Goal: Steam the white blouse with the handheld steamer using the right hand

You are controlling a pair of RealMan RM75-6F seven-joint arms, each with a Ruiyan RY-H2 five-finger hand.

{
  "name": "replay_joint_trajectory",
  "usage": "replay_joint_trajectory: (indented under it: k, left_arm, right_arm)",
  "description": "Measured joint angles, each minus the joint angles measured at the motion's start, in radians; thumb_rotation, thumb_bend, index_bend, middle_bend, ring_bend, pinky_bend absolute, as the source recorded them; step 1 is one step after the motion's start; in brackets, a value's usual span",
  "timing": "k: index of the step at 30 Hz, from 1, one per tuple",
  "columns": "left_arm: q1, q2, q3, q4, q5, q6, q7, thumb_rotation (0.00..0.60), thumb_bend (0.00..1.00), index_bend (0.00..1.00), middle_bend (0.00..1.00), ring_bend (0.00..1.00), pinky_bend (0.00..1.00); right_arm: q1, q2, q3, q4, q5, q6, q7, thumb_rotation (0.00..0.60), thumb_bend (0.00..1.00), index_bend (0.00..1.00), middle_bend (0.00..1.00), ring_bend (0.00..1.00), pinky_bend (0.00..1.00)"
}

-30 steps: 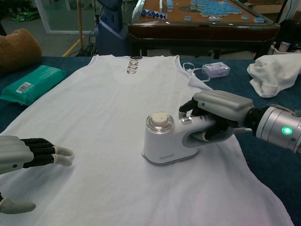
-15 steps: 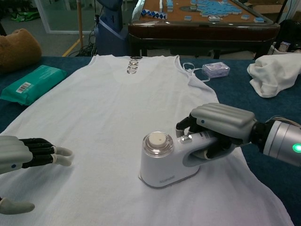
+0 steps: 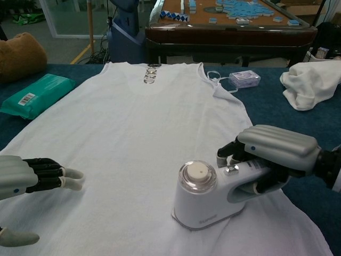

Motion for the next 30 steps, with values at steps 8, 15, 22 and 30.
replay_joint_trajectory:
  k: [8,15,22,30]
  left_arm:
    - [0.002,0.014,-0.008,-0.021,-0.001,0.017,0.015,0.221,0.17,0.02,0.00,0.00,0.00]
    - [0.010,0.047,-0.025,-0.051,-0.008,0.051,0.024,0.231,0.17,0.02,0.00,0.00,0.00]
    - [0.025,0.083,-0.060,-0.068,-0.040,0.106,0.007,0.237,0.17,0.02,0.00,0.00,0.00]
    - [0.059,0.120,-0.095,-0.076,-0.074,0.178,-0.035,0.236,0.17,0.02,0.00,0.00,0.00]
  right_arm:
    - [-0.040,0.064,0.018,-0.043,-0.009,0.103,0.013,0.600,0.68,0.91,0.92,0.87,0.80]
    - [-0.084,0.146,0.076,-0.063,0.058,0.164,0.021,0.600,0.68,0.91,0.92,0.87,0.80]
    - [-0.140,0.190,0.107,0.008,0.171,0.151,0.049,0.600,0.68,0.91,0.90,0.86,0.80]
    - [-0.186,0.160,0.115,0.149,0.233,0.101,0.086,0.600,0.68,0.91,0.87,0.83,0.78]
